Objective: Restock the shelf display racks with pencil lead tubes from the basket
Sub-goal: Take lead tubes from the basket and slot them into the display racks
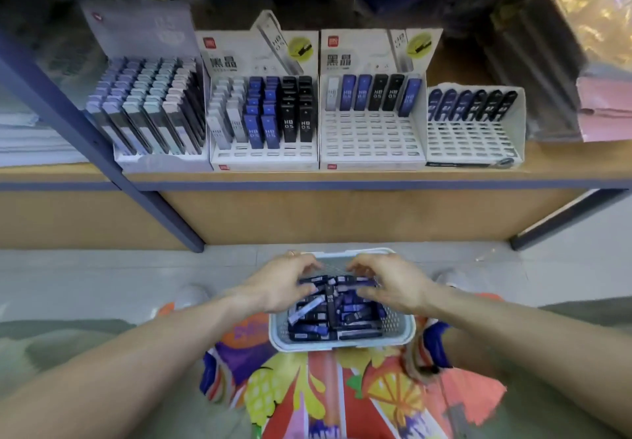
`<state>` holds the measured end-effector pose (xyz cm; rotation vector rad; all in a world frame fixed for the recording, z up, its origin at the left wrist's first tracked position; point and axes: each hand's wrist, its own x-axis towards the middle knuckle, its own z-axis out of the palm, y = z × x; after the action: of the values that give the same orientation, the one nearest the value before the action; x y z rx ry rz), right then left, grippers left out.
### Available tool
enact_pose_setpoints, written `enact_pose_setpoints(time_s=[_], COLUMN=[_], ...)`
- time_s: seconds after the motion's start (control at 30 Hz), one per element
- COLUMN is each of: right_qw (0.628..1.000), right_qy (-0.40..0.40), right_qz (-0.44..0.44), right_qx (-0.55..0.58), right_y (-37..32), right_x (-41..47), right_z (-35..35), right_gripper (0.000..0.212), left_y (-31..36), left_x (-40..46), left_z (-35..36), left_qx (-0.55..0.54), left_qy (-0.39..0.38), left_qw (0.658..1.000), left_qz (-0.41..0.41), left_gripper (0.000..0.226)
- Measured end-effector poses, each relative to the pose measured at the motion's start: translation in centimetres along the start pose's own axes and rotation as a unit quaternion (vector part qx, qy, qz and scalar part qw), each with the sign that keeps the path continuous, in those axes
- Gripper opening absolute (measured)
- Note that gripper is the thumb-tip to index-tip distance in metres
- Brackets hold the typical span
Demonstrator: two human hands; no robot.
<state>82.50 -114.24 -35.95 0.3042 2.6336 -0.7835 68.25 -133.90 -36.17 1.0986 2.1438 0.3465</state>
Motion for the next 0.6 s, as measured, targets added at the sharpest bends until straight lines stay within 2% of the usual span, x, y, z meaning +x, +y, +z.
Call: enact_pose_setpoints(time_s=[0.2,0.37,0.6], right_qw=[0.990,0.978,0.958], right_qy=[-0.085,-0.110,-0.078], right_qz=[0.099,0.136,0.214], right_qx=[0.060,0.110,0.177], right_y=[3.0,3.3,4.4], right_x=[2.1,4.9,8.0], right_z=[6.5,11.2,15.9], right_gripper=[0.054,0.045,0.041], left_y=[-2.0,-2.8,-5.0], left_x=[3.0,5.3,8.1], left_z=[6.2,11.3,15.8], left_qx=[0.014,0.016,0.088], left_qy=[-0.063,-0.090,-0.090], left_qw=[0.995,0.988,0.984], left_qz=[-0.077,-0.125,-0.122], left_gripper=[0.060,0.077,0.094])
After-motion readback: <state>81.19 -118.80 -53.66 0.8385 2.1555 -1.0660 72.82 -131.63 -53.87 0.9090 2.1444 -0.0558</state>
